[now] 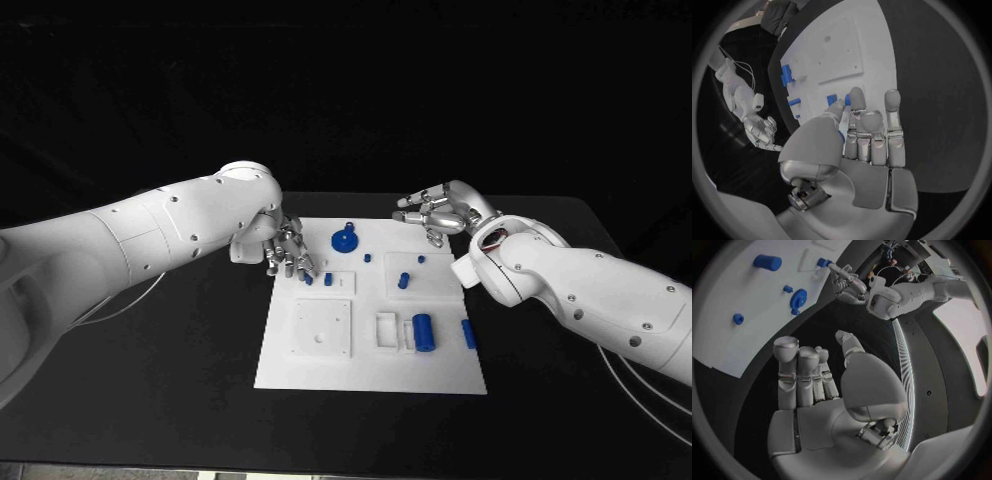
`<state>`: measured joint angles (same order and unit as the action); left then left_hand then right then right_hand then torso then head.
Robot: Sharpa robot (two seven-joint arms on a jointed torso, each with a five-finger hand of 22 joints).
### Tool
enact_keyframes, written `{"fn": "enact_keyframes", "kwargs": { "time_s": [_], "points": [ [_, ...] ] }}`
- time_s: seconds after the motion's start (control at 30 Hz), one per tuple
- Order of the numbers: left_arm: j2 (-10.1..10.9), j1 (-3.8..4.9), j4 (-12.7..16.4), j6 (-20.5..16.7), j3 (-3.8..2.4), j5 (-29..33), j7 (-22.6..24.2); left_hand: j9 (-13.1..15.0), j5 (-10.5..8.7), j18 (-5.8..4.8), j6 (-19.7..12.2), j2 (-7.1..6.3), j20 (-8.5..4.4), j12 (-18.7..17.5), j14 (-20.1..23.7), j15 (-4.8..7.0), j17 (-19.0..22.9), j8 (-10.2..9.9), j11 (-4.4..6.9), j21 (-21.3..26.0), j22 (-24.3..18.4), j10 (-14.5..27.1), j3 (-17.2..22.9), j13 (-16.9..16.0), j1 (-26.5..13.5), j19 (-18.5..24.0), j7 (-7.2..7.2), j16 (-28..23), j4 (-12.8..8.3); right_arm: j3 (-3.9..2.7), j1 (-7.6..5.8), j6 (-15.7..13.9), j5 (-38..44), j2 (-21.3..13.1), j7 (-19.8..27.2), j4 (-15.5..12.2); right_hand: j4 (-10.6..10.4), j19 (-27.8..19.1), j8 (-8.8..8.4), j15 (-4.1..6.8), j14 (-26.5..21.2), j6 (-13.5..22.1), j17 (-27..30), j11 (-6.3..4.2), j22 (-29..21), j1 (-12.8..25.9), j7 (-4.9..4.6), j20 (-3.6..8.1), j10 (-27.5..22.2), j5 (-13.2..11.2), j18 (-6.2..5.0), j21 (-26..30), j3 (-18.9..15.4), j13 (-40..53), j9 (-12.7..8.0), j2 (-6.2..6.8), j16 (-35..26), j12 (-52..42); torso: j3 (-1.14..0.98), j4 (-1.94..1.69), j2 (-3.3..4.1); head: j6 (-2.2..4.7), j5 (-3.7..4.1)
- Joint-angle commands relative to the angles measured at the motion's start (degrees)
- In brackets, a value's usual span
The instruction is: Assemble the parts on the task board
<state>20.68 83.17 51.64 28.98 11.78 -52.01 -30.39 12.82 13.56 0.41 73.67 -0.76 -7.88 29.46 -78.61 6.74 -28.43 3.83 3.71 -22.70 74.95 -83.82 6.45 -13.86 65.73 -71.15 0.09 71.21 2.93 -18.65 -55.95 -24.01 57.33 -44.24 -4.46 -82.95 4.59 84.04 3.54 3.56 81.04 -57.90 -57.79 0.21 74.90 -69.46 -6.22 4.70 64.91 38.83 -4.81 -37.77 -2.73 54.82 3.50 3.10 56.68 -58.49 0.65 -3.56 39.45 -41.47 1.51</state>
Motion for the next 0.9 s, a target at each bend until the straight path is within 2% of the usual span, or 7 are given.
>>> {"fn": "enact_keyframes", "kwargs": {
  "time_s": [0.03, 0.17, 0.23, 0.3, 0.4, 0.7, 0.9],
  "points": [
    [-0.1, 0.00, 0.0, -0.5, -0.01, 0.2, -0.1, -0.1, -0.62, -0.34, 0.0, -0.20, 0.00, -0.2, 0.1, 0.34, 0.1, 0.0, -0.17, 0.3, 1.1, -2.9, 0.0, -0.1, -0.4, -0.4, 0.27, -0.4, 0.3, -0.03, 0.04, 0.6, 0.1, 0.0, 0.4, 0.0, -0.1, 0.9, 0.02, 0.16, -0.2, -0.3, 0.1, 0.10, 4.3, 0.5, -0.18, 0.07, -0.4, 0.1, -0.96, 0.2, 0.4, -0.1, 0.1, -0.06, -0.4, 0.3, 0.02, 0.00, 0.00, -0.04, 0.00],
    [-0.1, 0.00, 0.0, -0.5, -0.01, 0.2, -0.3, -0.2, -2.16, -0.36, 0.1, -0.48, -0.01, -0.2, 0.1, 0.33, 0.1, 0.0, -0.18, 0.4, 1.1, -2.9, 0.0, -0.1, -0.6, -0.4, 0.29, -0.4, 0.7, -0.03, 0.04, 0.6, 0.1, 0.1, 0.4, 0.0, -0.1, 0.8, 0.03, 0.15, -0.3, -0.3, 0.1, 0.10, 4.3, 0.6, -0.18, 0.07, -0.4, 0.1, -0.97, 0.4, 0.6, -0.2, 0.1, 0.07, -0.4, 0.4, 0.00, 0.00, 0.01, -0.03, 0.02],
    [0.0, 0.00, -0.1, -0.5, -0.01, 0.2, -0.4, -0.1, -6.83, -0.35, 0.3, -1.05, 0.00, -0.1, 0.0, 0.30, 0.1, 0.1, -0.23, 0.4, 1.1, -2.9, -0.4, -0.2, -1.5, -0.5, 0.39, -0.4, 1.5, -0.03, 0.04, 0.6, 0.1, 0.0, 0.4, 0.0, -0.1, 0.8, 0.03, 0.15, -0.3, -0.3, 0.1, 0.10, 4.3, 0.6, -0.18, 0.07, -0.4, 0.1, -0.97, 0.4, 0.6, -0.2, 0.1, 0.07, -0.4, 0.4, 0.00, 0.00, 0.01, -0.10, 0.03],
    [0.0, 0.00, -0.1, -0.3, -0.01, 0.2, -0.4, -0.1, -9.53, -0.34, 0.4, -1.71, 0.03, -0.1, 0.0, 0.28, 0.1, 0.1, -0.28, 0.5, 1.1, -2.9, -0.4, -0.3, -2.1, -0.5, 0.46, -0.4, 2.1, -0.03, 0.04, 0.6, 0.1, 0.0, 0.4, 0.0, -0.1, 0.8, 0.03, 0.15, -0.3, -0.3, 0.1, 0.10, 4.3, 0.6, -0.18, 0.07, -0.4, 0.1, -0.97, 0.4, 0.6, -0.2, 0.1, 0.07, -0.4, 0.4, -0.01, -0.01, 0.01, -0.12, 0.04],
    [0.0, 0.00, 0.0, 0.0, -0.01, 0.2, -0.6, 0.1, -10.11, -0.30, 0.4, -2.62, 0.08, -0.1, 0.1, 0.24, 0.1, 0.1, -0.33, 0.6, 1.1, -2.9, 0.4, -0.3, -2.4, -0.5, 0.53, -0.4, 2.8, -0.03, 0.04, 0.6, 0.1, 0.1, 0.4, 0.0, -0.1, 0.8, 0.03, 0.15, -0.3, -0.3, 0.1, 0.10, 4.3, 0.6, -0.18, 0.07, -0.4, 0.1, -0.97, 0.4, 0.6, -0.2, 0.1, 0.07, -0.4, 0.4, 0.01, 0.00, -0.02, -0.14, 0.00],
    [0.0, 0.00, -0.1, 0.2, -0.01, 0.3, -0.8, 0.2, -10.38, -0.31, 0.3, -3.15, 0.10, -0.2, 0.1, 0.22, 0.1, 0.1, -0.39, 0.6, 1.1, -2.9, -0.2, -0.3, -2.7, -0.5, 0.61, -0.5, 3.2, -0.03, 0.04, 0.6, 0.1, 0.1, 0.4, 0.0, -0.1, 0.8, 0.03, 0.15, -0.3, -0.3, 0.1, 0.10, 4.3, 0.6, -0.18, 0.07, -0.4, 0.1, -0.97, 0.4, 0.6, -0.2, 0.1, 0.07, -0.4, 0.4, 0.01, 0.02, -0.01, -0.09, -0.04],
    [0.5, 0.00, 0.1, -2.9, -0.09, 0.1, 0.1, 0.3, -10.41, -0.31, 0.0, -3.08, 0.01, -0.3, 0.1, 0.29, 0.1, 0.0, -0.42, 0.6, 1.1, -2.9, -0.8, -0.3, -2.6, -0.6, 0.70, -0.5, 3.7, -0.03, 0.04, 0.5, 0.1, 0.1, 0.4, 0.0, -0.1, 0.9, 0.02, 0.14, -0.3, -0.3, 0.1, 0.10, 4.3, 0.7, -0.18, 0.06, -0.4, 0.1, -0.95, 0.3, 0.6, -0.2, 0.1, 0.10, -0.4, 0.4, 0.03, 0.04, 0.02, 0.13, 0.04]
  ]
}}
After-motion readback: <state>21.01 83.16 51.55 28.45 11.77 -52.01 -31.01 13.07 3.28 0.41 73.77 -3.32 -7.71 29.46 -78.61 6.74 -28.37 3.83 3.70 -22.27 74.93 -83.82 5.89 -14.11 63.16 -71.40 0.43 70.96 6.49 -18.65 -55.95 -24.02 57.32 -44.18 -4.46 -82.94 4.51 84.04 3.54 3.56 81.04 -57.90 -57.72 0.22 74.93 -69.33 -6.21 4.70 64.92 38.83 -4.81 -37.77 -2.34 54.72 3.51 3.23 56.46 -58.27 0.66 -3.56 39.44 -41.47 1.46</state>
